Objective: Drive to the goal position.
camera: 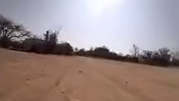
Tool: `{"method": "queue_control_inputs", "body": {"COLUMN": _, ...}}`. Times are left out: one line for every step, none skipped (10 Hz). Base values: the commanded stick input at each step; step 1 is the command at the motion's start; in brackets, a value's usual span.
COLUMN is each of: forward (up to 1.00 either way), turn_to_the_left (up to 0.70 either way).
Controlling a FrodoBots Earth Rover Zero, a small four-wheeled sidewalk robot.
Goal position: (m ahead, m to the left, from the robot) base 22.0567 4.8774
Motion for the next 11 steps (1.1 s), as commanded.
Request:
{"method": "queue_control_inputs", "body": {"forward": 1.0, "turn_to_the_left": 0.0}}
{"method": "queue_control_inputs", "body": {"forward": 1.0, "turn_to_the_left": 0.0}}
{"method": "queue_control_inputs", "body": {"forward": 1.0, "turn_to_the_left": 0.0}}
{"method": "queue_control_inputs", "body": {"forward": 1.0, "turn_to_the_left": 0.0}}
{"method": "queue_control_inputs", "body": {"forward": 1.0, "turn_to_the_left": 0.0}}
{"method": "queue_control_inputs", "body": {"forward": 1.0, "turn_to_the_left": 0.0}}
{"method": "queue_control_inputs", "body": {"forward": 1.0, "turn_to_the_left": 0.0}}
{"method": "queue_control_inputs", "body": {"forward": 1.0, "turn_to_the_left": 0.0}}
{"method": "queue_control_inputs", "body": {"forward": 1.0, "turn_to_the_left": 0.0}}
{"method": "queue_control_inputs", "body": {"forward": 1.0, "turn_to_the_left": 0.0}}
{"method": "queue_control_inputs", "body": {"forward": 1.0, "turn_to_the_left": 0.0}}
